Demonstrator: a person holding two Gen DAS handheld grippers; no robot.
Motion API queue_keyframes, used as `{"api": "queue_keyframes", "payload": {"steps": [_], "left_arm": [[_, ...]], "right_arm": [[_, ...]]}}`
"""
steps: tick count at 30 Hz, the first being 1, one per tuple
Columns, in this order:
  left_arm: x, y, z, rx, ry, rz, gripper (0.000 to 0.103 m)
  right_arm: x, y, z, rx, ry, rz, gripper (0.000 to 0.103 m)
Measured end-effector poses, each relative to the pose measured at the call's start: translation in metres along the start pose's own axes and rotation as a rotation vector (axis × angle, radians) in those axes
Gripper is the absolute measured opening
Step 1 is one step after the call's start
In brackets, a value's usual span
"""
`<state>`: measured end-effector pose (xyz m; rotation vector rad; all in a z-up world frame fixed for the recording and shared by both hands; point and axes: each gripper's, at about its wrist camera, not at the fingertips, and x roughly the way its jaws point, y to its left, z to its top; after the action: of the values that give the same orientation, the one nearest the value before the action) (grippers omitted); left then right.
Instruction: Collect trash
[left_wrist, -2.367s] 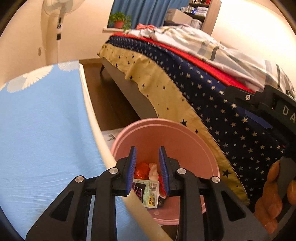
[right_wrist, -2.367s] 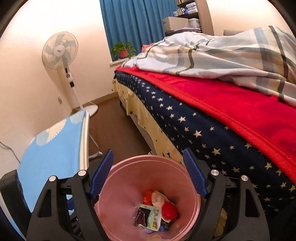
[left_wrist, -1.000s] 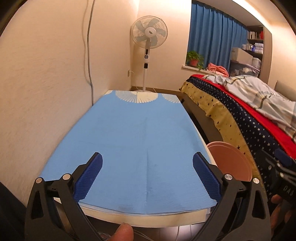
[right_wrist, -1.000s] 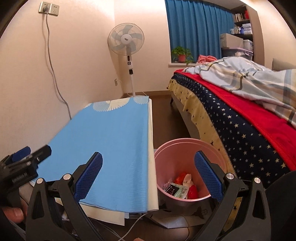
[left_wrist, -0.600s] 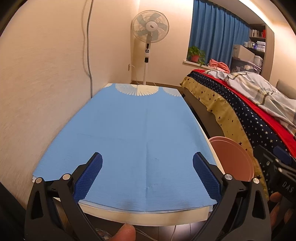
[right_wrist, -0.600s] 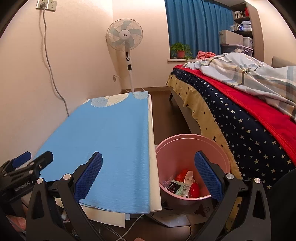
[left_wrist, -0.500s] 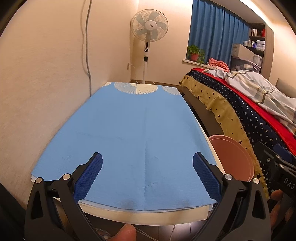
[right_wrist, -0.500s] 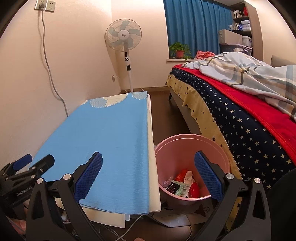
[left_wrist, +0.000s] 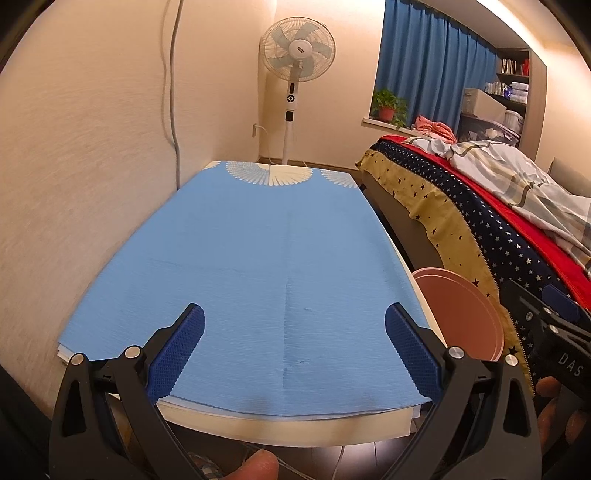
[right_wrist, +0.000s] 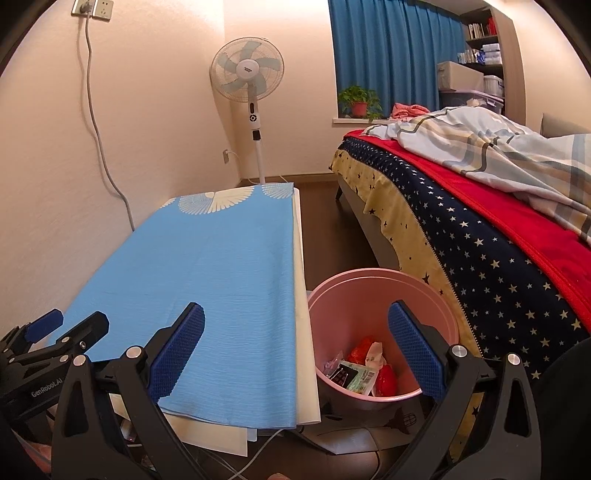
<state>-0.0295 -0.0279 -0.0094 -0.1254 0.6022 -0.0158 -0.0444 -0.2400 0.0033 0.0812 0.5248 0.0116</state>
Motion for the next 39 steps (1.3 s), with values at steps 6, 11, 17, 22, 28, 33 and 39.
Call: {"api": "queue_keyframes", "payload": {"steps": [6, 11, 17, 22, 28, 33, 39], "left_arm": [[-0.0008, -0.0022, -0.0015, 0.006, 0.002, -0.003, 0.095], [-0.0006, -0.0017, -0.0008, 0.003, 0.001, 0.001, 0.095], [-0.0003, -0.0008, 0.0004, -0.001, -0.006, 0.001, 0.095], [0.0006, -0.0029, 0.0004, 0.007, -0.009, -0.001, 0.095], [0.0008, -0.0001, 0.0000, -0.006, -0.008, 0.000, 0.095], [0.0009, -0.0002, -0.0001, 0.002, -0.012, 0.000, 0.095], [0.0009, 0.0003, -0.0004, 0.003, -0.014, 0.002, 0.095]], "right_arm": [[0.0000, -0.0021, 0.0007, 0.007, -0.001, 0.001, 0.098], [-0.0002, 0.0012, 0.0003, -0.001, -0.003, 0.007, 0.098], [0.0005, 0.0013, 0.0005, -0.003, -0.005, 0.006, 0.098], [0.0006, 0.0018, 0.0003, -0.003, -0.004, 0.007, 0.098], [0.0005, 0.0014, -0.0004, -0.004, -0.004, 0.007, 0.098], [0.0006, 0.0014, -0.0004, -0.005, -0.004, 0.008, 0.098], [0.0007, 0.0015, -0.0003, -0.004, -0.004, 0.008, 0.098]]}}
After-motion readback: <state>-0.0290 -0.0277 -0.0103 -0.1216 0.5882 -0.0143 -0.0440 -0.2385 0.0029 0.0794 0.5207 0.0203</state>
